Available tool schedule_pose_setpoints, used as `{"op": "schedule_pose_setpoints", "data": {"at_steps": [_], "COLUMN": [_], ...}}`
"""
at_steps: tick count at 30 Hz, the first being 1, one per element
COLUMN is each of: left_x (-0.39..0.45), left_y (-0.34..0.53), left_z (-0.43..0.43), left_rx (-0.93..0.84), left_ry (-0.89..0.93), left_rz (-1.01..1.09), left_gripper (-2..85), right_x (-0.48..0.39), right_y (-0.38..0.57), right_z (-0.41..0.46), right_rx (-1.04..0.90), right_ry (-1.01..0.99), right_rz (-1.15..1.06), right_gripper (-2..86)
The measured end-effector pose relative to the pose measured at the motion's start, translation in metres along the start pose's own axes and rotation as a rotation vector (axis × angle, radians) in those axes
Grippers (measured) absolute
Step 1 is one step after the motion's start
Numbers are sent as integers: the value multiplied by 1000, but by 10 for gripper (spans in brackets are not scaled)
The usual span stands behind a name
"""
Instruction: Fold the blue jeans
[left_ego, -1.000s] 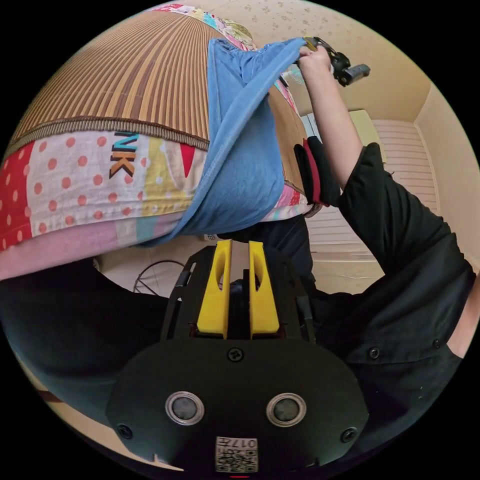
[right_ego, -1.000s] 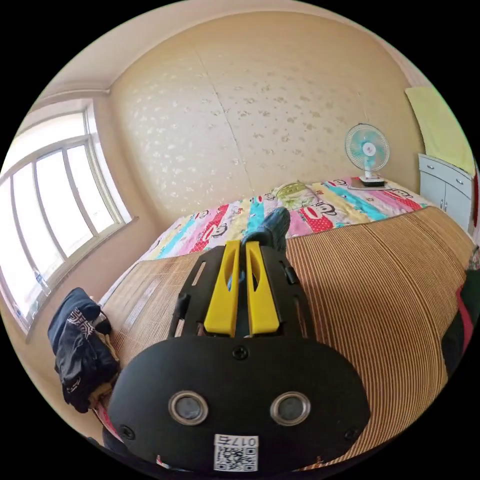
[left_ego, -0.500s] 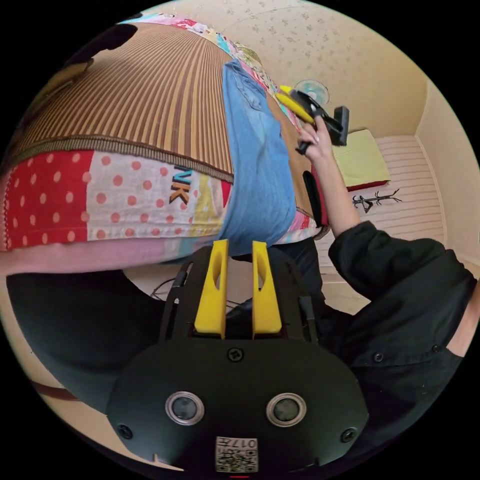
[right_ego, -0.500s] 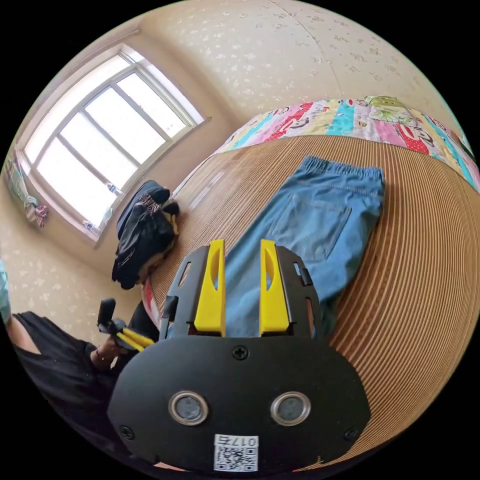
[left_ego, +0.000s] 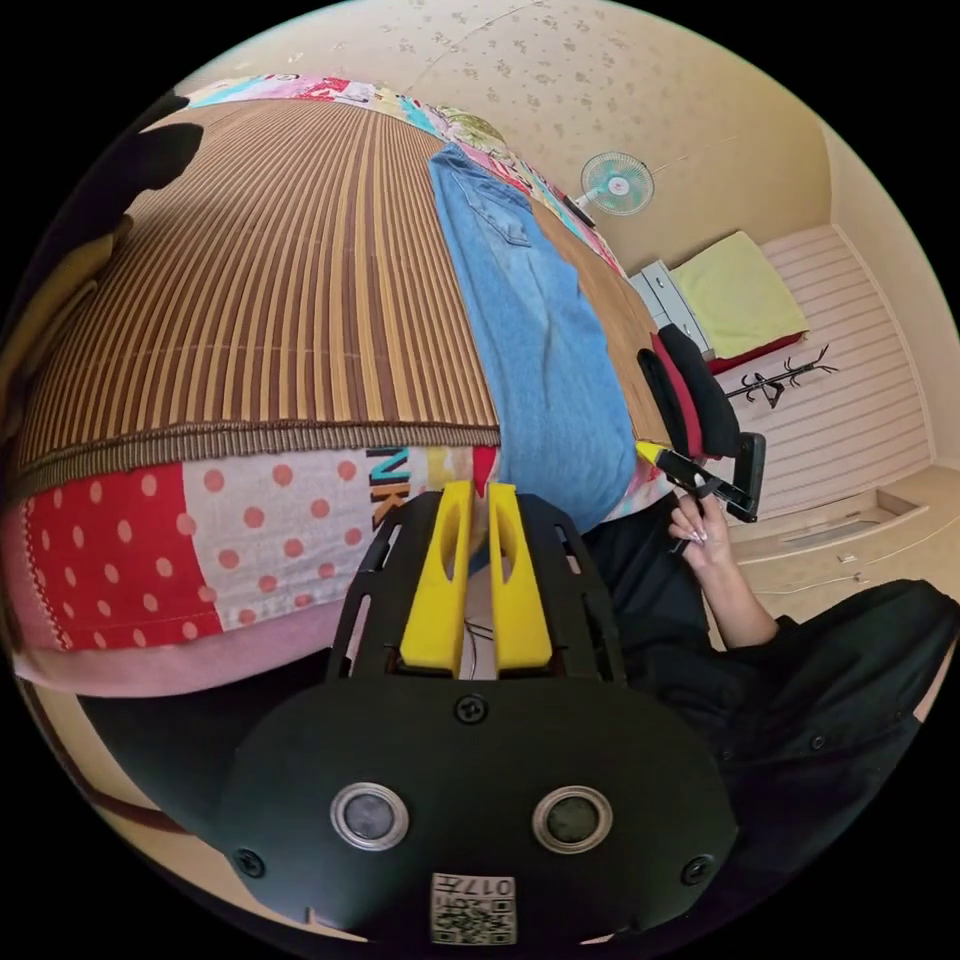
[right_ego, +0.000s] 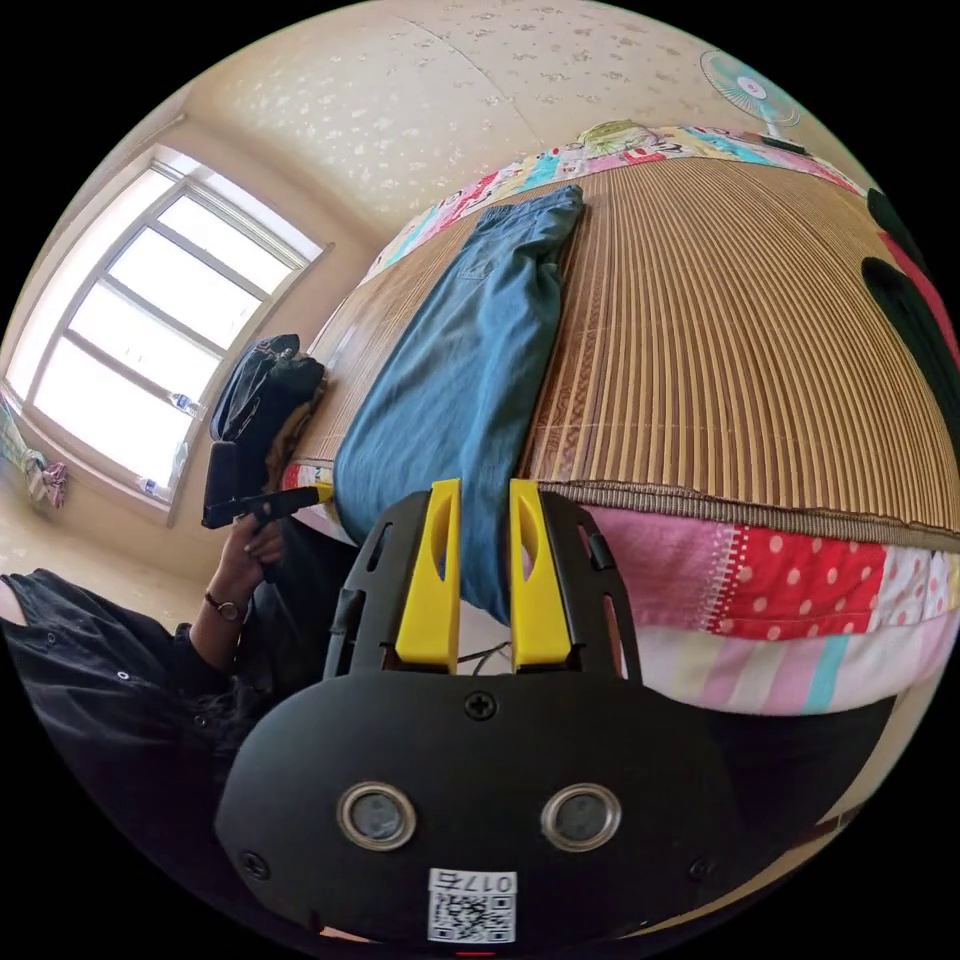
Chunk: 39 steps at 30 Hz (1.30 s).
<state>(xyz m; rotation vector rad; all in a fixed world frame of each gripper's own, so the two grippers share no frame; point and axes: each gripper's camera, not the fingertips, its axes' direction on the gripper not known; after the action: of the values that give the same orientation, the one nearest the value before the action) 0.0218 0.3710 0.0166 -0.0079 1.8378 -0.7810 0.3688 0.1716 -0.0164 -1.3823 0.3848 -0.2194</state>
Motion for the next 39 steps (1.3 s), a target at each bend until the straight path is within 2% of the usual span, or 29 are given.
{"op": "schedule_pose_setpoints", "data": {"at_steps": [4, 8, 9, 11, 12, 17, 24, 26, 28, 30, 33, 39], "left_x": [-1, 18, 19, 20, 20, 36, 46, 46, 45, 41, 34, 10], "left_y": [0, 7, 10, 15, 15, 16, 12, 11, 12, 12, 14, 18], "left_z": [2, -7, -7, -2, 0, 5, 15, 24, 27, 24, 15, 16], "left_rx": [-22, -44, -35, -29, -31, 15, 52, 14, 9, 8, 37, 20], "left_ry": [33, -100, -97, -25, -7, 21, -35, -88, -109, -64, 26, 74], "left_rz": [-35, -26, -26, -26, -27, 5, 15, 7, 14, 6, 10, -17], "left_gripper": [24, 39, 43, 58, 61, 80, 64, 13, 4, -3, -6, -2], "right_x": [-13, -4, 3, 26, 29, 16, 34, 33, 33, 34, 43, 93], "right_y": [-6, 16, 20, 26, 27, 30, 34, 36, 39, 41, 45, 45], "right_z": [-2, -45, -46, -32, -30, -67, -70, -64, -66, -75, -102, -113], "right_rx": [-22, 149, 149, 58, 45, 144, 27, -35, -50, -45, 31, -24], "right_ry": [58, -98, -83, 73, 75, 119, -49, -49, 9, 20, -76, -147], "right_rz": [-2, 10, 43, 106, 90, 25, 25, 8, 10, -3, -23, 122], "right_gripper": [31, 14, 13, 11, 11, 18, 68, 51, 28, 18, 11, 18]}}
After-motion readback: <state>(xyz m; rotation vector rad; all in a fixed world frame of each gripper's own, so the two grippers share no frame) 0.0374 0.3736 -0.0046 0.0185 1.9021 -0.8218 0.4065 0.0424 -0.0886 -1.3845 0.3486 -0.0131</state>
